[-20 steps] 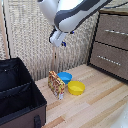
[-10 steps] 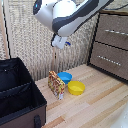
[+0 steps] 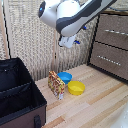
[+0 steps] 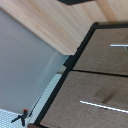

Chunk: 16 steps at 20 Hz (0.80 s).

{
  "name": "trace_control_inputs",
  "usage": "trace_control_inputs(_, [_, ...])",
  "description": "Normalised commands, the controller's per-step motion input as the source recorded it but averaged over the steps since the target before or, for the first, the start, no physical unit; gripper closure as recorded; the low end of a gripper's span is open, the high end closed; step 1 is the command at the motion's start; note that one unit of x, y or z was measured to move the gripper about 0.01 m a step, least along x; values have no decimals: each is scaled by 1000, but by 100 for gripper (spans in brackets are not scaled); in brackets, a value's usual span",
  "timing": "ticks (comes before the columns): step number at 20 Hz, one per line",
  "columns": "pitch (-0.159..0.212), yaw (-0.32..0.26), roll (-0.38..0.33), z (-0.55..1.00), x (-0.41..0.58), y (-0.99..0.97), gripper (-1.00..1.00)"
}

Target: Locate and clasp the grip of the topmost drawer. Steadily and circumspectly yank the drawer open. Discover and seize the nutrition bar using your clamp. Deposit the nutrition bar in the accessible drawer. Unclench the nutrition bar.

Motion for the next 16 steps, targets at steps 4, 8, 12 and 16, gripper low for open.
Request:
trace_control_inputs(4, [-52,68,-174,0,-6,-754,-100])
trace_control_inputs(8, [-41,59,-201,16,-54,-705,-100])
trace_control_inputs(12, [-25,49,-201,3,-132,-724,-100])
trace_control_inputs(16, [-17,73,-188,0,-142,-726,-100])
